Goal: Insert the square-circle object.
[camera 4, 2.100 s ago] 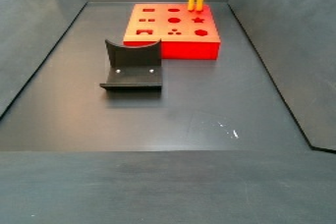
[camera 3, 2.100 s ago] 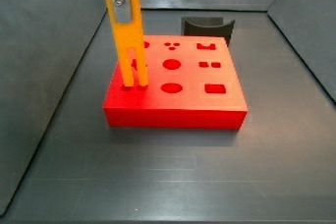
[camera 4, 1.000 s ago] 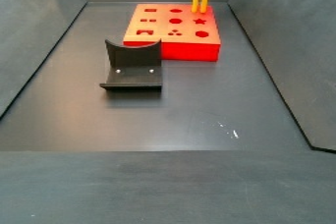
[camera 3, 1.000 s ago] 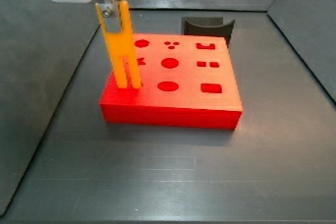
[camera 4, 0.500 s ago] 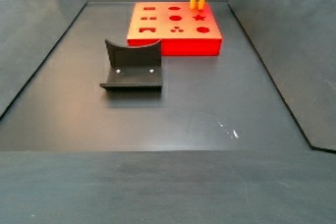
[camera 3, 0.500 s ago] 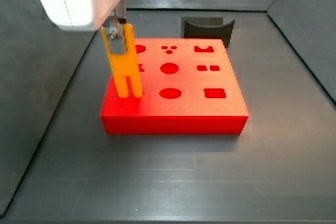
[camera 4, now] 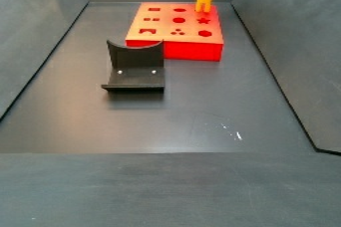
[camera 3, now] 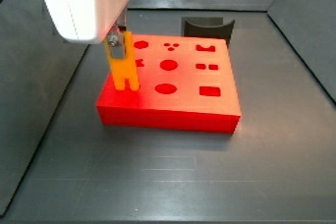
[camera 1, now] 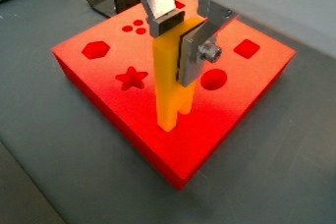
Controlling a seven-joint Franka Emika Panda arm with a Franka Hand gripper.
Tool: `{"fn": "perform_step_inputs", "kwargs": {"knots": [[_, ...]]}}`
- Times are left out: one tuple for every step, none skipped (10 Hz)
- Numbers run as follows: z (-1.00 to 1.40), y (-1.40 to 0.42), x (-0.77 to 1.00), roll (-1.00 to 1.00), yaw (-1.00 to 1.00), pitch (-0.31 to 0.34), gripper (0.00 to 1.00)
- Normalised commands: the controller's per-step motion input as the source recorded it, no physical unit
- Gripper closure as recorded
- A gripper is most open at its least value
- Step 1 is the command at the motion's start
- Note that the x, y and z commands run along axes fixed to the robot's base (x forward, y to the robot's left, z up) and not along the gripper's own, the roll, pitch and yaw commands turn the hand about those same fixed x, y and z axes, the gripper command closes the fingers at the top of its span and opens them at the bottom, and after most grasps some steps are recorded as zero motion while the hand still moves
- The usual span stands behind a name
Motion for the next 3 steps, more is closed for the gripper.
{"fn": "perform_step_inputs", "kwargs": {"knots": [[-0.92,0.0,-0.28,0.1,-0.13,0.0,1.0],[-0.42,0.01,-0.06,0.09,-0.14,0.0,1.0],[0.0,0.0,0.0,0.0,0.0,0.0,1.0]]}}
